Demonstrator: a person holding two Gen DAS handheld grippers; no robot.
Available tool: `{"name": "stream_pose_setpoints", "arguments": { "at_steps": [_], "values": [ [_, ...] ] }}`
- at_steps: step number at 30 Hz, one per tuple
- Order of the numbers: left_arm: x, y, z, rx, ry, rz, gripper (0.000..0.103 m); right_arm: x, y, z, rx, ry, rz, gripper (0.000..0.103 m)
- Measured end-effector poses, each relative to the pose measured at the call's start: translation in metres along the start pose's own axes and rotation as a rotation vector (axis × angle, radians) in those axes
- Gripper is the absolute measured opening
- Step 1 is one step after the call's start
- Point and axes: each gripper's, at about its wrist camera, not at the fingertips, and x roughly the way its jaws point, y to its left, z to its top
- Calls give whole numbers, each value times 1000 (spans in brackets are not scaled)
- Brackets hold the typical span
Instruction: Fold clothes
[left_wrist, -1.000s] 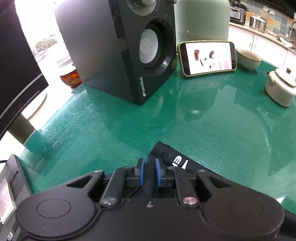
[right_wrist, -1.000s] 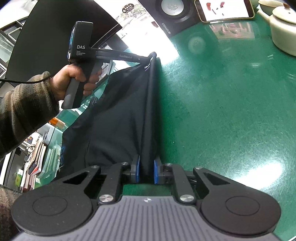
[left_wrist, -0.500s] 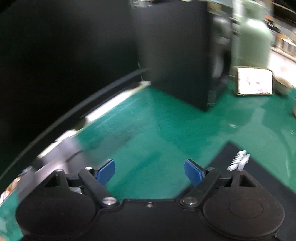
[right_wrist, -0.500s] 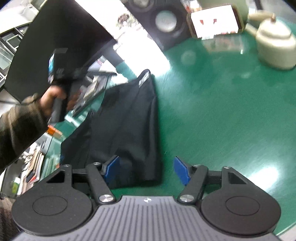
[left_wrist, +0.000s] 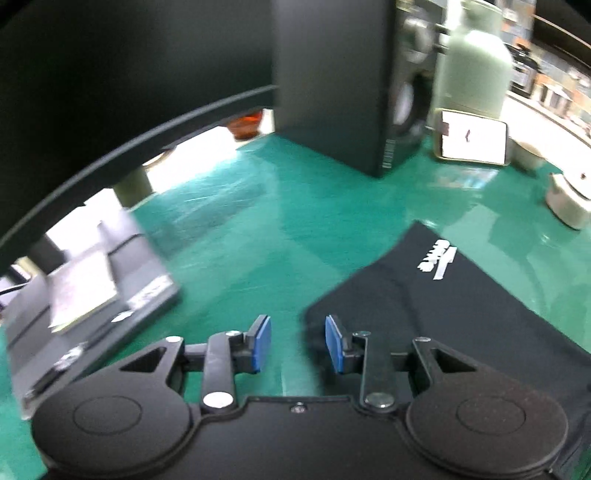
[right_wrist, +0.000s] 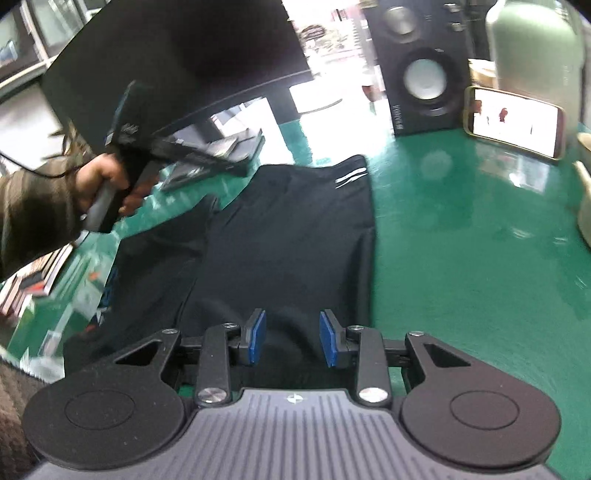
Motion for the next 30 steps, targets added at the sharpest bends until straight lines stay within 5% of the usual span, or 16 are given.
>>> {"name": "stream_pose_setpoints", "arguments": {
  "at_steps": [3,11,14,18,20,23,27,30],
  "values": [
    [12,-9,-2,17,25,19,32,5,1,0,-1,25,8,33],
    [19,5,-4,-74,35,114,52,11,-4,-14,40,99,-1,35],
    [-13,-6,-9,-66,-15,26,53,-5,-11,-9,86,46,10,48],
    [-60,-58,-36,89,-18,-168,63,-29,-66,-10,391,-82,2,56],
    [-71,-77,-55,120,17,-214,63,-31,-99,-19,562,-87,75,57],
    [-81,-92,-92,44,86,-276,63,-28,-119,-30,646,-66,218,59],
    [-90,-95,-128,-74,113,-265,64,-11,-115,-36,576,-34,341,75],
    [-107,-82,-143,-219,78,-216,64,3,-92,-28,366,31,396,80]
  ]
}}
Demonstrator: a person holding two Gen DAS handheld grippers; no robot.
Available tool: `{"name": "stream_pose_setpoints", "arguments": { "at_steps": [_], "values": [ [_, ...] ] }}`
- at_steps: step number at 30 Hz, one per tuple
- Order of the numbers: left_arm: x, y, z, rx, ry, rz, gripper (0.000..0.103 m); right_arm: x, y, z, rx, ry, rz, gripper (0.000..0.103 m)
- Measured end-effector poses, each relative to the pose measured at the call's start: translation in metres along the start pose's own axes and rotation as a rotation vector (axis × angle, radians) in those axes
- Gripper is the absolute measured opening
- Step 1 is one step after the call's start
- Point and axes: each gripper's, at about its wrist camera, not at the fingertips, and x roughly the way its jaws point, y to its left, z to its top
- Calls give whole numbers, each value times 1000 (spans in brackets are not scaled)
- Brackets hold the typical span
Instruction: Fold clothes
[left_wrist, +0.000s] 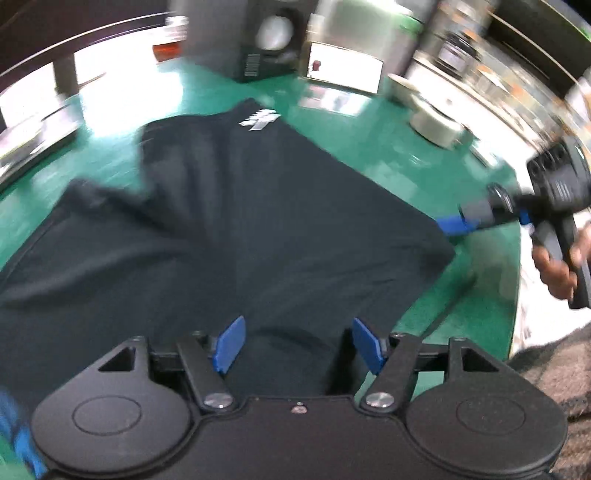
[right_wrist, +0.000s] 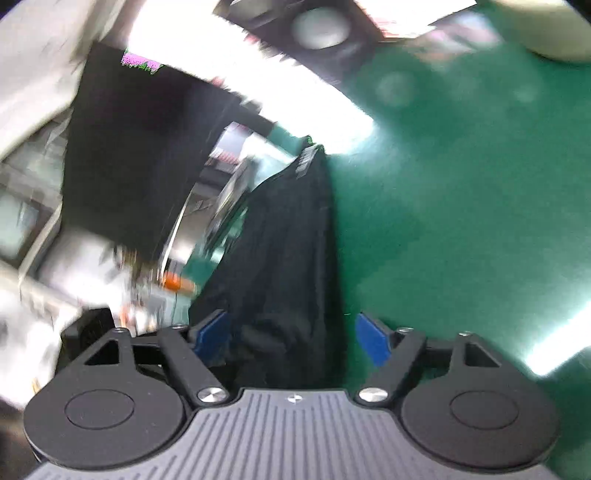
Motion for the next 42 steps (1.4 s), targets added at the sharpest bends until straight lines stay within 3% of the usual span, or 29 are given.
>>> {"name": "stream_pose_setpoints", "arguments": {
  "at_steps": [3,7,9,11,12,16,18,20,24,29,30,31,32,34,39,42],
  "values": [
    [-26,19,-17,-191,-69,-4,68,14,9,0,-73,63,42,83],
    [-62,52,-62,-539,-161,61,72,19,9,1,-34,80,52,78],
    [-83,73,-101,-780,-211,75,72,16,3,2,25,84,58,73],
    [-98,83,-133,-933,-240,77,72,14,-1,3,61,86,71,74],
    [-103,82,-143,-958,-248,80,72,14,-3,4,77,93,79,74],
    [-109,69,-149,-931,-247,121,73,20,-2,9,101,125,84,74],
    [-117,64,-155,-951,-302,160,74,20,-2,12,110,140,75,75],
    [-123,68,-164,-1002,-346,163,83,23,-1,14,119,152,64,77],
    [-116,71,-162,-983,-277,158,89,25,2,11,106,158,51,73],
    [-106,54,-150,-926,-199,127,89,32,5,3,109,206,-17,25],
    [-103,49,-146,-905,-185,132,79,33,6,1,110,215,-24,23],
    [-102,49,-144,-895,-175,129,32,33,6,1,114,219,-27,22],
    [-98,52,-141,-899,-152,107,6,33,5,1,137,226,-27,22],
    [-98,63,-135,-958,-147,47,9,33,4,4,185,223,-20,19],
    [-141,73,-116,-1027,-369,-88,9,17,-5,20,452,120,176,18],
    [-140,77,-112,-1025,-361,-62,9,11,-6,25,501,96,200,18]
  ]
}}
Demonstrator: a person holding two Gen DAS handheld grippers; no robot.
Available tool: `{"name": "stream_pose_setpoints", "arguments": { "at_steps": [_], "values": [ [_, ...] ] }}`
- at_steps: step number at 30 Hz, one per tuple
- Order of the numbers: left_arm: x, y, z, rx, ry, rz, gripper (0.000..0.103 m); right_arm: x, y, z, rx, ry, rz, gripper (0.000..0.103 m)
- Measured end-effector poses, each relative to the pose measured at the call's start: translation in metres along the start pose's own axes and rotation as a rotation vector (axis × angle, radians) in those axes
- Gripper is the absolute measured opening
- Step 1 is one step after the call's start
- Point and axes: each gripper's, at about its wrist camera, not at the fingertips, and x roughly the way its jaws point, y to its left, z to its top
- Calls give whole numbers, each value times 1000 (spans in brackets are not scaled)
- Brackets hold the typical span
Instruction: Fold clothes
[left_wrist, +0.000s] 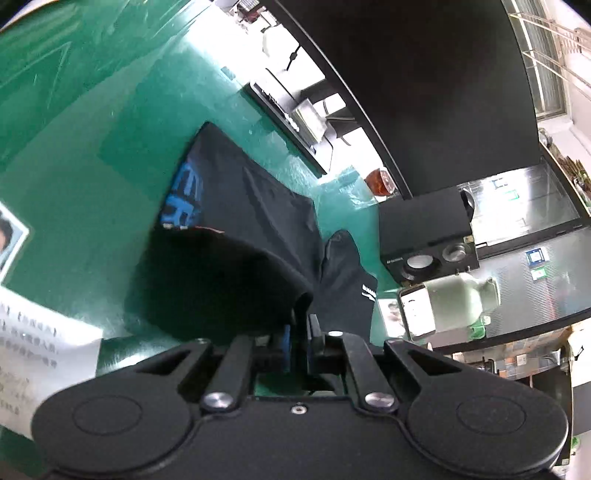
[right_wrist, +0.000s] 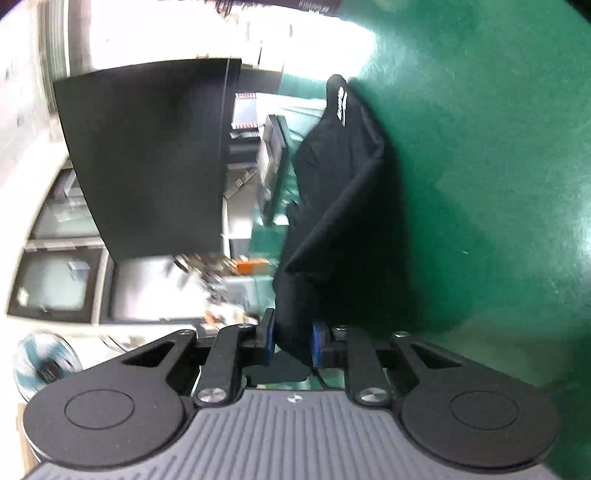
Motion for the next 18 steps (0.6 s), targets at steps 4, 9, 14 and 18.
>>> {"name": "stream_pose_setpoints", "arguments": {
  "at_steps": [4,9,14,18],
  "values": [
    [13,16,-8,-77,62,56,9,5,-9,-3,-39,30,-232,18],
    [8,14,-19,-75,65,59,9,1,-20,-14,77,37,-111,18],
    [19,37,-38,-88,164,192,11,-3,-21,-20,-37,84,-334,29],
    [7,55,-55,-122,171,213,38,-22,-22,-22,-24,40,-284,71]
  ]
}}
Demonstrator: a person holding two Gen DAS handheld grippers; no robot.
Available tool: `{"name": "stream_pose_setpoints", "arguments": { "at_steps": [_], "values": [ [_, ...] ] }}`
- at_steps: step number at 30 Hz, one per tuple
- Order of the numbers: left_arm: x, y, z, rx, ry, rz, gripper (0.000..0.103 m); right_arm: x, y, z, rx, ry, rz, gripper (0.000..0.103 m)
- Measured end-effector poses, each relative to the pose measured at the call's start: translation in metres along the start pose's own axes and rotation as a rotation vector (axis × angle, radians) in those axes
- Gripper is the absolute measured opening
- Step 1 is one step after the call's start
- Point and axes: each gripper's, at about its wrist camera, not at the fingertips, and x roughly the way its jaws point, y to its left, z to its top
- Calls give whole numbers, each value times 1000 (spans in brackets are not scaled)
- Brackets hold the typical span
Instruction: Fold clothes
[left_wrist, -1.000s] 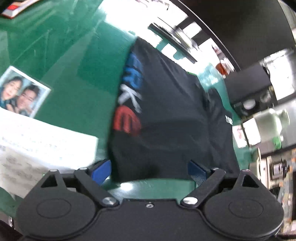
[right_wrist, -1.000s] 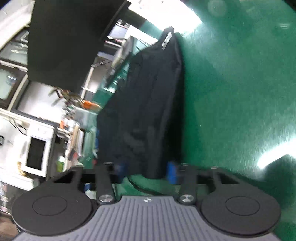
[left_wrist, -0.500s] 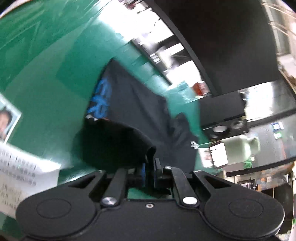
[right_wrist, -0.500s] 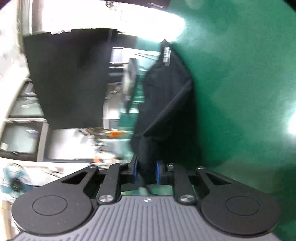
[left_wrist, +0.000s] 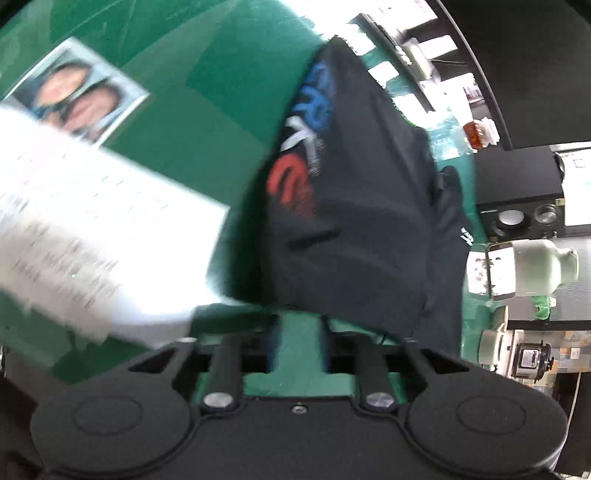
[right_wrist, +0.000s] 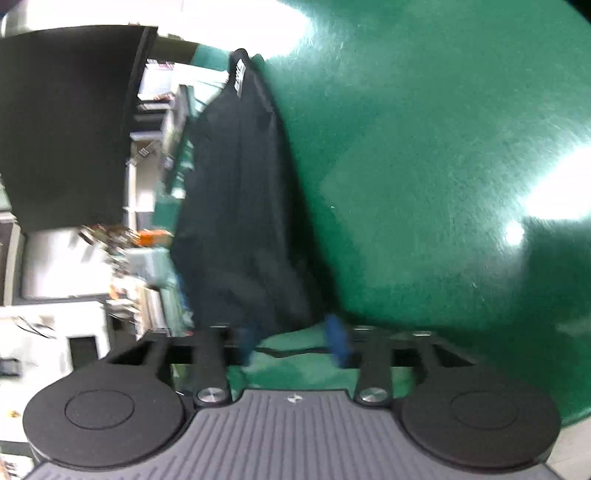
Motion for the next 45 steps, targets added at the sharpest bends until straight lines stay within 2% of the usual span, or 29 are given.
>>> {"name": "stream_pose_setpoints", "arguments": {
  "at_steps": [3,5,6,8,10,12,15,17,20,25,29,31,36,38,40,45],
  "values": [
    [-16,16,-8,-29,-34,20,42,-16,2,2,-25,-65,-42,71],
    [-23,13,-9,8,-78,60,42,-22,11,8,-76,-137,-91,66],
    [-27,2,-8,70,-110,87,42,-22,20,11,-140,-176,-108,62],
    [-27,-23,-5,206,-152,122,42,-15,44,17,-287,-211,-135,37],
    [-19,-54,-5,361,-193,154,42,3,74,21,-458,-222,-182,29],
    [-4,-77,-6,474,-204,171,41,44,112,21,-665,-207,-238,26],
    [15,-90,-6,551,-185,171,41,109,155,26,-839,-160,-254,26],
    [18,-86,-7,559,-163,177,41,143,174,31,-870,-133,-242,25],
    [25,-80,-6,563,-143,220,40,196,206,29,-1018,-124,-264,25],
    [25,-80,0,540,-117,280,40,269,244,25,-1204,-119,-365,25],
    [32,-95,-2,555,-98,380,40,297,248,24,-1267,-85,-456,26],
    [37,-103,-5,574,-88,429,42,303,246,27,-1285,-91,-467,26],
    [40,-109,-3,571,-69,460,44,309,251,35,-1251,-85,-482,26],
    [42,-111,-3,574,-67,479,48,309,250,35,-1252,-87,-480,26],
    [43,-111,-3,573,-71,509,62,306,248,35,-1255,-88,-477,27],
    [42,-107,-5,565,-77,531,65,304,248,35,-1251,-88,-476,27]
  ]
}}
